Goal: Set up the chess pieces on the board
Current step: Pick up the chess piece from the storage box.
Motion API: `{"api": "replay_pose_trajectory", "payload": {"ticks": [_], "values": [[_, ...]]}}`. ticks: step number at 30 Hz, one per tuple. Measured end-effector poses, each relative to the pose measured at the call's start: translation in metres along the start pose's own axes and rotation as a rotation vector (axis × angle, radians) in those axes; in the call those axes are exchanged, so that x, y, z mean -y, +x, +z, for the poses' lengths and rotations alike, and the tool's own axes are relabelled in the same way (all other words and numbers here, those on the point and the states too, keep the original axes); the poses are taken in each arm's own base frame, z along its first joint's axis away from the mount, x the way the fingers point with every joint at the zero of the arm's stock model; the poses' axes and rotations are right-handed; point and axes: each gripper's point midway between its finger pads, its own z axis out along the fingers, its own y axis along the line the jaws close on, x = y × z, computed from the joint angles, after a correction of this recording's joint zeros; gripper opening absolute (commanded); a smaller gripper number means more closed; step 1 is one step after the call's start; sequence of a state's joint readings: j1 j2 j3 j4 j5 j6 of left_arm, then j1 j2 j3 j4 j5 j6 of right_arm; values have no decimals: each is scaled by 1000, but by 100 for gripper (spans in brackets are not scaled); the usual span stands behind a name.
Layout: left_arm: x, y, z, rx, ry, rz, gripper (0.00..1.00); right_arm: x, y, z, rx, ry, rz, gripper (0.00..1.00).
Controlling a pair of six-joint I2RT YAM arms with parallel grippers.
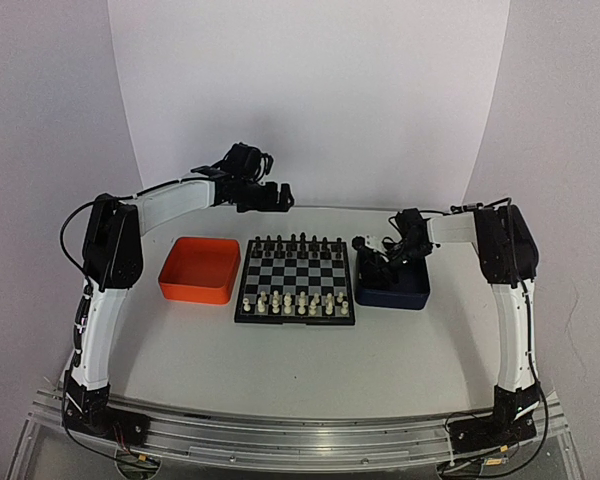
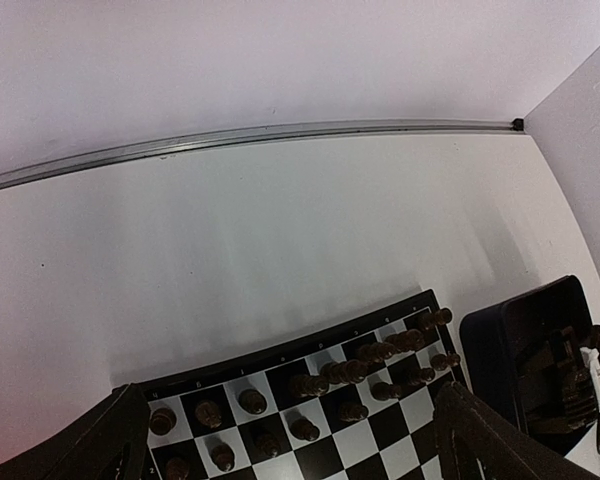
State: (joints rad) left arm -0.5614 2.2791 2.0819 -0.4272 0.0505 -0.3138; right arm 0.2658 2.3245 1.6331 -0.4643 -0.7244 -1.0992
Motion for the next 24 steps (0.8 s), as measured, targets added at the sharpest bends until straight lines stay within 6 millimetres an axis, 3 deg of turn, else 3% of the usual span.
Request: {"api": "replay_pose_trajectory", "payload": {"ticks": [4,10,24], "values": [[0,0,0,-1,0,0,100,0,1,1,-12,5,-21,44],[0,0,0,-1,-1,0,100,1,0,2,-23,8,-38,30],[0,0,0,-1,0,0,100,2,1,2,-38,14,-47,17]]}}
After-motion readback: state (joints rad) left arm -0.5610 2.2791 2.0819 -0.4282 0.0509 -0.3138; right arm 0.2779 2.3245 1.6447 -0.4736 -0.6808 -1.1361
